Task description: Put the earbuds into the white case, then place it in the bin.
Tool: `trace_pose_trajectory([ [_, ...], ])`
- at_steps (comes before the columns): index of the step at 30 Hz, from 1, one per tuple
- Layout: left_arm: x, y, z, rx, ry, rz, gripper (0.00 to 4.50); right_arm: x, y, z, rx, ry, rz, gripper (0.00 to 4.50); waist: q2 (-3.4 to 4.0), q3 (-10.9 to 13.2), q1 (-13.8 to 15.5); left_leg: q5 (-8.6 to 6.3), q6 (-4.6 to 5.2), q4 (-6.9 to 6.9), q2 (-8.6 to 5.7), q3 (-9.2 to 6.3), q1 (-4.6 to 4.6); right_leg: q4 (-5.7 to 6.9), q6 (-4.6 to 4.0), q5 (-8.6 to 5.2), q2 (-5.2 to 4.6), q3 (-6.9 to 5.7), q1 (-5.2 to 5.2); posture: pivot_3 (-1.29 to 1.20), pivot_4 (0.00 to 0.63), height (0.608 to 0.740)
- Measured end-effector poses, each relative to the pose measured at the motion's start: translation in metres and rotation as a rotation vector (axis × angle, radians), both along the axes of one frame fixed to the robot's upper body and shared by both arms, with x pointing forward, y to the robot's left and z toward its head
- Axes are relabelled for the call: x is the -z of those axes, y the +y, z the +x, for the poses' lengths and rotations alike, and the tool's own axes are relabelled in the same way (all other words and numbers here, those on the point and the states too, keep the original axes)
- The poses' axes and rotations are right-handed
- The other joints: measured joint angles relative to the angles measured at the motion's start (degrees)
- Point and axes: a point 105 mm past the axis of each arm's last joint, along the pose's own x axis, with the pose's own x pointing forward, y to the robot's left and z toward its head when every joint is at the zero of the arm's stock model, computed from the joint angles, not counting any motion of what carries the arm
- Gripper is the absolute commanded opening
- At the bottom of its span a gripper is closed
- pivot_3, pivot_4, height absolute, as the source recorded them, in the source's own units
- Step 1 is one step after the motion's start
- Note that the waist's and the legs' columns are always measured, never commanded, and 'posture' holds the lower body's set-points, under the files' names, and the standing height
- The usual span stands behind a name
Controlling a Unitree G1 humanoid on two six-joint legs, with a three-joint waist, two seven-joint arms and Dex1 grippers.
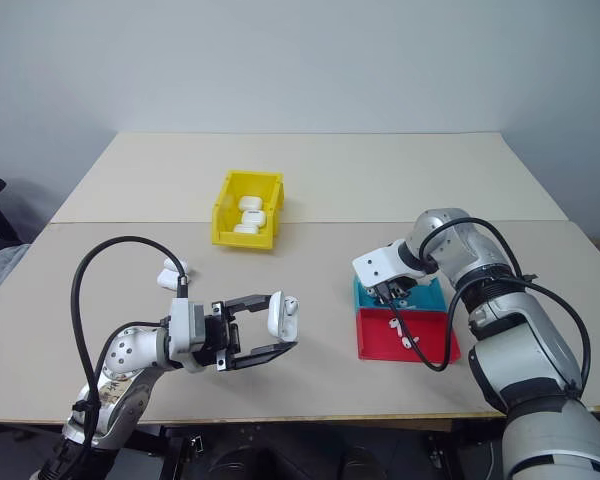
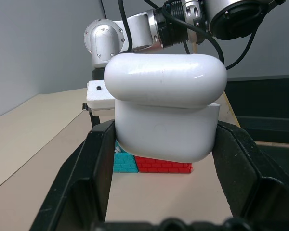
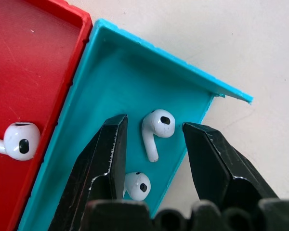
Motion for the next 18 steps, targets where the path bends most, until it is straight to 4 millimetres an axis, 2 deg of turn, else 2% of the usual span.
trace_pose_trajectory([
  [7, 0.0014, 0.0005, 0.0001, -0.007, 0.004, 0.002, 2.72, -0.0003, 0.0005, 0.0020, -0.003, -0.015, -0.001, 2.28, 0.00, 0.0, 0.0, 0.00, 0.00, 0.00, 0.00, 0.00, 0.01, 0.00, 0.00, 0.00, 0.00, 0.00, 0.01, 0.00, 0.150, 0.740],
  [10, 0.0017, 0.0006, 0.0001, -0.008, 0.005, 0.003, 2.72, 0.0000, 0.0001, 0.0020, -0.003, -0.014, -0.003, 1.73, 0.00, 0.0, 0.0, 0.00, -0.01, 0.00, 0.00, 0.00, 0.02, 0.01, 0.00, 0.00, 0.00, 0.00, 0.01, 0.00, 0.150, 0.740],
  [18, 0.0023, 0.0018, 0.0002, -0.009, 0.004, 0.015, 2.72, 0.0009, -0.0006, 0.0007, -0.005, -0.001, -0.008, 1.73, 0.00, 0.0, 0.0, 0.01, -0.01, 0.00, 0.00, 0.00, 0.01, 0.01, 0.00, 0.00, 0.00, 0.00, 0.01, 0.00, 0.150, 0.740],
])
